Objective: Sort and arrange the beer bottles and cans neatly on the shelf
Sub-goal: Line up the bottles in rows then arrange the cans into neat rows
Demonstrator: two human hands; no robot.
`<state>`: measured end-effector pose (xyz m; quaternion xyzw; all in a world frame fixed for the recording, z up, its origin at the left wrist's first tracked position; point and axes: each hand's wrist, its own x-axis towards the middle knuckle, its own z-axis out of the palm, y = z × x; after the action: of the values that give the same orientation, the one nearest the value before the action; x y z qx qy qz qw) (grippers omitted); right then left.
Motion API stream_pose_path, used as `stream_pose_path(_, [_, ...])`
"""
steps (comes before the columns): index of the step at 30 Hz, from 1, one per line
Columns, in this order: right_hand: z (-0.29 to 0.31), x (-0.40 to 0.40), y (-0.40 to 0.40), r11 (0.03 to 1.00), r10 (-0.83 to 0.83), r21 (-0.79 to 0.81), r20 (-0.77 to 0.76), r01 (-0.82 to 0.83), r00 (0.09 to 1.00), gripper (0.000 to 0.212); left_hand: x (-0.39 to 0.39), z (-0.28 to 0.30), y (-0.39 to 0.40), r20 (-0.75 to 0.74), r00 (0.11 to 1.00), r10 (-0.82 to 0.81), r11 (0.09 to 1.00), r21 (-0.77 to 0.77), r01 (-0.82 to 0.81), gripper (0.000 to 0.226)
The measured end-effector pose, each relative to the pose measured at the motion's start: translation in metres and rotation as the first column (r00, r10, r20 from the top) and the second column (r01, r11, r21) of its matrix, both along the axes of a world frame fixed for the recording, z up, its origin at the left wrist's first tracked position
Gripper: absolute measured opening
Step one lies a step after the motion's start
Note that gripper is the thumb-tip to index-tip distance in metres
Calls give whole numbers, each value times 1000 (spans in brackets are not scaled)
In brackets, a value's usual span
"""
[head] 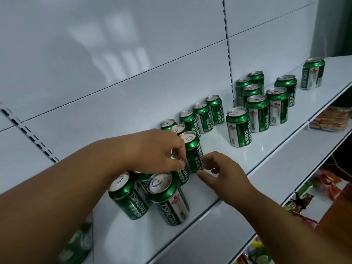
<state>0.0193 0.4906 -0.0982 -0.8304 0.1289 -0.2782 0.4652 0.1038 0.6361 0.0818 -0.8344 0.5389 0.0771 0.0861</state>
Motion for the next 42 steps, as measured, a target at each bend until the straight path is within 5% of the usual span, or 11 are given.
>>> stream_pose_path(5, [11,-14,24,963,268,13,-2,-268,963,24,-15,0,20,64,990,125,960,246,-137,56])
stream_pose_path(11, [22,-22,33,882,467,109,-87,-458,880,52,-23,-8,14,121,982,142,967,193,-163,52])
stream_pose_path(22, [49,-50,-50,952,292,92,1,-291,956,46,-46,-5,-60,6,984,176,961,-217,-170,51])
stream_pose_path(33, [39,16,-70,1000,24,14,-12,-24,1000,41,43,-3,-127,33,998,54,981,-189,-47,47])
stream_pose_path(38, [28,66,-69,997,-76,-37,-117,72,990,71,93,-16,-139,21,998,64,979,-195,-59,50])
stream_pose_path(42, [25,87,-73,999,-50,9,-180,53,982,59,119,-27,-147,6,997,82,980,-182,-79,53])
